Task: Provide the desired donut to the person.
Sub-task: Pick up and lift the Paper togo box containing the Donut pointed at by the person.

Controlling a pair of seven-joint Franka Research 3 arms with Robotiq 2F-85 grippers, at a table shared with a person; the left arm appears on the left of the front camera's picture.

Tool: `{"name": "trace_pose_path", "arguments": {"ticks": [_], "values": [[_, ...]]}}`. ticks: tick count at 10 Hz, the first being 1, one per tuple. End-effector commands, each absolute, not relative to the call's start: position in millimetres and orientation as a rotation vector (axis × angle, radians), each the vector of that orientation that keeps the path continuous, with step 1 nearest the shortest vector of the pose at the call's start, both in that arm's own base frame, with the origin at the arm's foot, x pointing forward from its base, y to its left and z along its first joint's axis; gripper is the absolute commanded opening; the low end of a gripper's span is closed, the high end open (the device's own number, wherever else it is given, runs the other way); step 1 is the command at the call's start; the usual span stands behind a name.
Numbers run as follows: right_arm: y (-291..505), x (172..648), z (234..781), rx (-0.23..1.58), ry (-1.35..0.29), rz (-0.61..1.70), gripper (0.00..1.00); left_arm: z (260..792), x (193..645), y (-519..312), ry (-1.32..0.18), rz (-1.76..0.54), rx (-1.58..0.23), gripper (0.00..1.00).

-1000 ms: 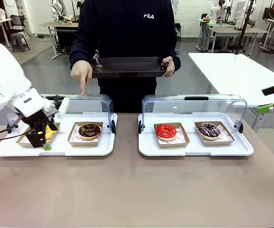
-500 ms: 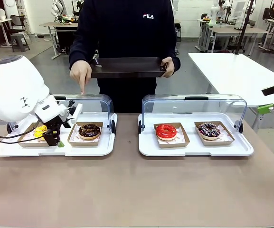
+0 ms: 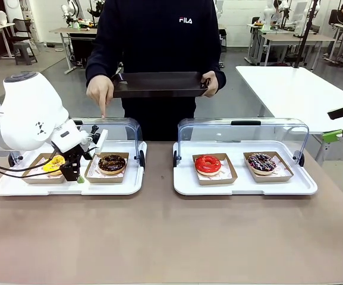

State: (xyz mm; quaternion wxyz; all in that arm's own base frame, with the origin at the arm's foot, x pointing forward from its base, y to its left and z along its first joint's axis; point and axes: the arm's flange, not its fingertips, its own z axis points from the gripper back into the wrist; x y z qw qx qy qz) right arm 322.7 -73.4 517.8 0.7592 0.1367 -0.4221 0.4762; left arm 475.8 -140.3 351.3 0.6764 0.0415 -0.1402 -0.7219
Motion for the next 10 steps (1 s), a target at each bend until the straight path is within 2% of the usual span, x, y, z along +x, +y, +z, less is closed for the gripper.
{"name": "trace_pose_path", "arguments": {"ticks": [1,7,8,9,10], "values": [[-73,325,516,0.315,-0.933,1.039,1.00,349,484,-143,-0.310,-1.603,0.090,1.00],[-73,325,516,0.315,-0.933,1.039,1.00,332,496,-147,-0.309,-1.605,0.079,1.00],[-73,325,516,0.315,-0.933,1.039,1.00,330,497,-148,-0.304,-1.612,0.073,0.40],[-73,325,516,0.315,-0.933,1.039,1.00,329,498,-148,-0.303,-1.609,0.072,0.40],[-73,325,516,0.315,-0.933,1.039,1.00,329,499,-149,-0.302,-1.604,0.071,0.00]]}}
